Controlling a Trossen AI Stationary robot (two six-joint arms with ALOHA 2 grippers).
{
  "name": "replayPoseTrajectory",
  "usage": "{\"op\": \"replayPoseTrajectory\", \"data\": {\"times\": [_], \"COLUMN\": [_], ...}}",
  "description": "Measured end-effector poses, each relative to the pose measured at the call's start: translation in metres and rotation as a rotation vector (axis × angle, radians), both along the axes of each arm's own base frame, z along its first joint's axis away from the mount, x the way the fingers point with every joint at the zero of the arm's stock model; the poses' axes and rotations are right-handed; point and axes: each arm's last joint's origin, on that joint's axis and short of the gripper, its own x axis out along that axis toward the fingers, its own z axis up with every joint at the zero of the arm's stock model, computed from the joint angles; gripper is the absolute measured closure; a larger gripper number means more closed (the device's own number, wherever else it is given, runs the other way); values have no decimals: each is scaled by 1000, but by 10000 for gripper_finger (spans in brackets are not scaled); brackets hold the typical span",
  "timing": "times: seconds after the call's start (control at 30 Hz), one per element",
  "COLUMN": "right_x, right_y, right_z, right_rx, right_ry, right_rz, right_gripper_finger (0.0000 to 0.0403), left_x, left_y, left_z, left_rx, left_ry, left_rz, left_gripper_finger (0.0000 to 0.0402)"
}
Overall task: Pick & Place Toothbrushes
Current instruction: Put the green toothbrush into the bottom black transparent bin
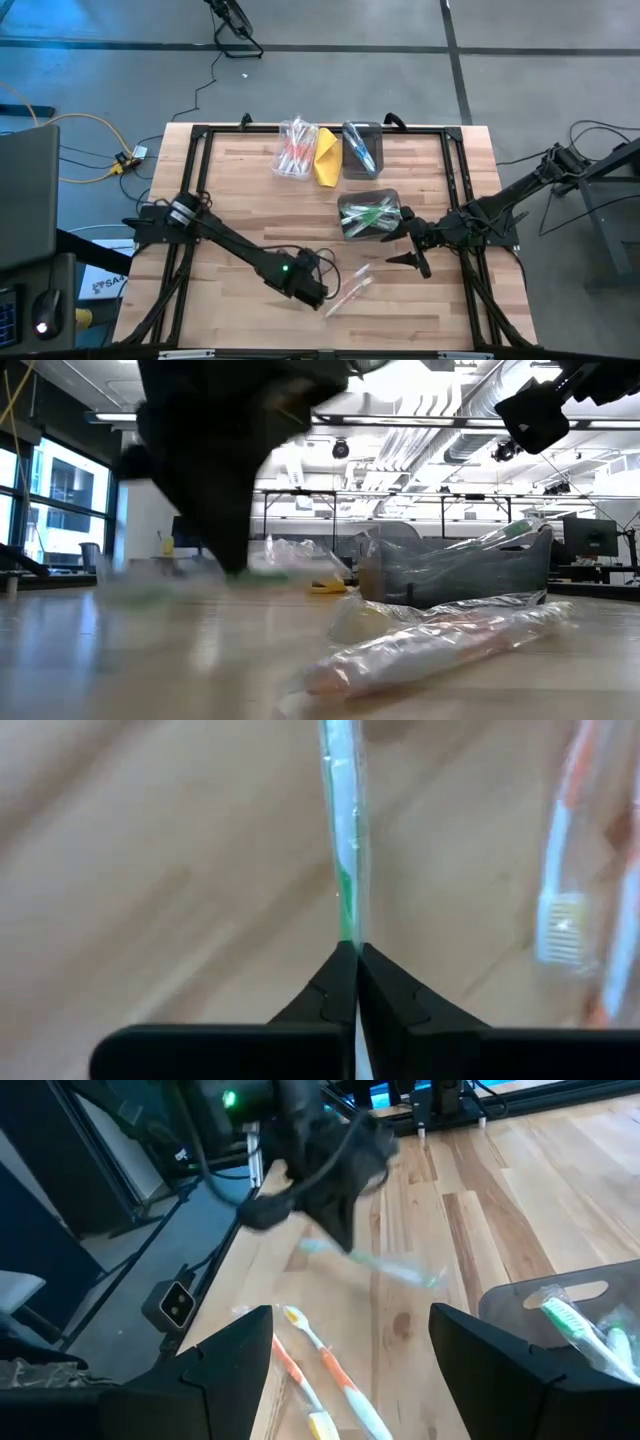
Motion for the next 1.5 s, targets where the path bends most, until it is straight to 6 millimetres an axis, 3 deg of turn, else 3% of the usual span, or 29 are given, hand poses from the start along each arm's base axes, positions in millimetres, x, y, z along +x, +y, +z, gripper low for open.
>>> {"op": "replayPoseTrajectory", "data": {"times": [0.17, 0.4, 0.57, 0.77, 0.97, 1.07, 1.27, 1.5], "right_x": [0, -1, -3, -9, -21, -25, -28, -30], "right_y": [1, 4, 8, 11, 18, 21, 25, 28], "right_z": [0, 2, 7, 15, 25, 26, 27, 26], "right_rx": [11, 56, 160, 220, 201, 172, 145, 139], "right_ry": [6, 7, 1, -30, -111, -135, -152, -149], "right_rz": [35, 138, 246, 313, 389, 385, 383, 378], "right_gripper_finger": [141, 141, 141, 141, 141, 141, 141, 141], "left_x": [-15, -19, 2, 35, 47, 58, 85, 97], "left_y": [12, 29, 60, 108, 147, 156, 167, 171], "left_z": [34, 83, 97, 112, 119, 115, 80, 43], "left_rx": [95, 337, 426, 397, 392, 407, 387, 378], "left_ry": [-27, -219, -309, -477, -553, -603, -623, -538], "left_rz": [-37, -187, -244, -313, -317, -316, -388, -401], "left_gripper_finger": [401, 401, 401, 401, 401, 401, 401, 401]}}
